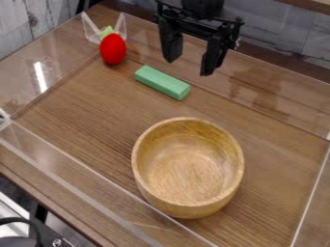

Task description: Move the red fruit to the right side of the table

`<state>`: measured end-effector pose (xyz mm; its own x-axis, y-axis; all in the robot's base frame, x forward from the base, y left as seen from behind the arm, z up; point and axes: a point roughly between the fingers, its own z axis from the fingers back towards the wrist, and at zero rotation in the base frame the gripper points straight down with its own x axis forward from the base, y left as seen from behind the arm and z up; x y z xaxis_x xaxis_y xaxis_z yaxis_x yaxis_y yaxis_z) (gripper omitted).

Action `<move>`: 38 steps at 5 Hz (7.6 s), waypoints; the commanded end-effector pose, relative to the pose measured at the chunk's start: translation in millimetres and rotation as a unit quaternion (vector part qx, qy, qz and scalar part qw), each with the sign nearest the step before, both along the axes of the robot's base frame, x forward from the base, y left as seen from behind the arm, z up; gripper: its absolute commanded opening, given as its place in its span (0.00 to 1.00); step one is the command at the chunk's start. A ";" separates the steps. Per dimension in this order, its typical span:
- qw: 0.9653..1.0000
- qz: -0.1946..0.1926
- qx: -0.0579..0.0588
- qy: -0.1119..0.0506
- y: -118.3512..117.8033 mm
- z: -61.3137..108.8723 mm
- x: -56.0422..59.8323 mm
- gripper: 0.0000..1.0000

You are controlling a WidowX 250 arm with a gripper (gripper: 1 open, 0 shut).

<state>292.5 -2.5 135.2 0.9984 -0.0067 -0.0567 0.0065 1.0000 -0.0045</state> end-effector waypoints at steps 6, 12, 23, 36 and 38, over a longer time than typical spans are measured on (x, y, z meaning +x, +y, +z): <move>1.000 0.010 -0.002 -0.028 112.5 1.9 17.8 1.00; 0.997 0.034 0.008 -0.064 203.0 -34.0 62.8 1.00; 0.991 0.094 0.032 -0.085 203.1 -47.8 77.4 1.00; 0.974 0.201 0.033 -0.096 192.4 -88.6 79.3 1.00; 0.968 0.227 0.033 -0.104 200.2 -66.4 80.9 0.00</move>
<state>366.0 187.3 38.3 0.9029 0.4230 0.0763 -0.4250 0.9051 0.0118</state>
